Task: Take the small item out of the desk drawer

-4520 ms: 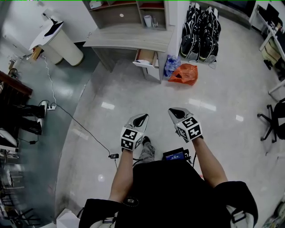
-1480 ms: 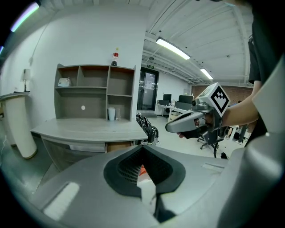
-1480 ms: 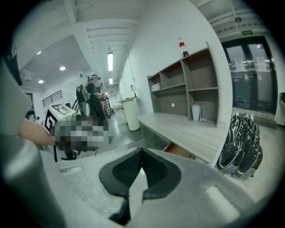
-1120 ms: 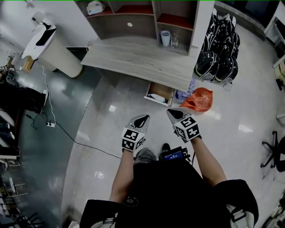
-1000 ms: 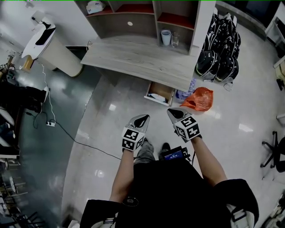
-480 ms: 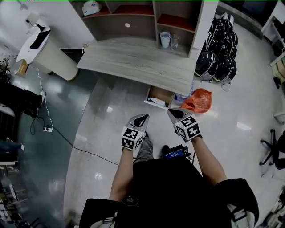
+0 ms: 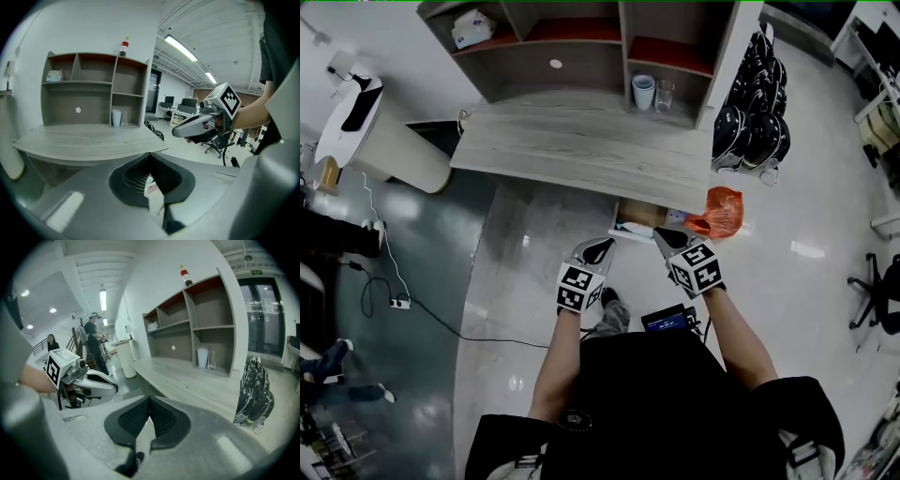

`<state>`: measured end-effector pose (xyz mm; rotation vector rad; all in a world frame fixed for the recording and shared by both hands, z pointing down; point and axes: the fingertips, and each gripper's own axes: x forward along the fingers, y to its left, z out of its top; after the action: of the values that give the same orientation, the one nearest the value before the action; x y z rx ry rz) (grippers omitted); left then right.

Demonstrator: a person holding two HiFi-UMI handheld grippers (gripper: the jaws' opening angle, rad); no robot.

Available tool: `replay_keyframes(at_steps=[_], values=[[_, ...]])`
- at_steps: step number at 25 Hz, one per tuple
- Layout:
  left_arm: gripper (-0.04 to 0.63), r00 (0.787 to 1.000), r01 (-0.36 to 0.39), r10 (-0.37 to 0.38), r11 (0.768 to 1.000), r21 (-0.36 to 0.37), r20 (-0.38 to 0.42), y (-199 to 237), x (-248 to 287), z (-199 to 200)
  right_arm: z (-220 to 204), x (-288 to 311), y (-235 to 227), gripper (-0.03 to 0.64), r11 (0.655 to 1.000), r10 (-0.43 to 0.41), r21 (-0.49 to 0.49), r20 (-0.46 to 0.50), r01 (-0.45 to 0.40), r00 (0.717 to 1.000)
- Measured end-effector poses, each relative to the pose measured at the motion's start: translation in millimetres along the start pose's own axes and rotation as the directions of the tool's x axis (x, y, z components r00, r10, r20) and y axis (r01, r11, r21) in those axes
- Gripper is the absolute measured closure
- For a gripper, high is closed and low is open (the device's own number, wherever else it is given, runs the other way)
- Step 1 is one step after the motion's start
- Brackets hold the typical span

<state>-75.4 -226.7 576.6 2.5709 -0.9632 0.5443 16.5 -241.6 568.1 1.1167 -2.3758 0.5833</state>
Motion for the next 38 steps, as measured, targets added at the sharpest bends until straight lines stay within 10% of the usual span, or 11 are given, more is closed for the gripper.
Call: replay_keyframes(at_steps=[23, 38], values=[[0.594, 0.983, 0.184, -0.183, 0.981, 0.055, -0.024, 61.1, 28.2, 19.6, 20.6, 37.9, -11.9, 0.614, 0.982, -0.166, 0.092, -0.014, 0.167, 0.986], [0.594, 0.995, 0.094, -0.095, 0.993, 0.070, 0.002, 52.7, 52.8, 54.8, 52.9, 31.6, -49.6, 0.614, 0.996, -0.084, 0.028, 0.034, 0.083, 0.996]])
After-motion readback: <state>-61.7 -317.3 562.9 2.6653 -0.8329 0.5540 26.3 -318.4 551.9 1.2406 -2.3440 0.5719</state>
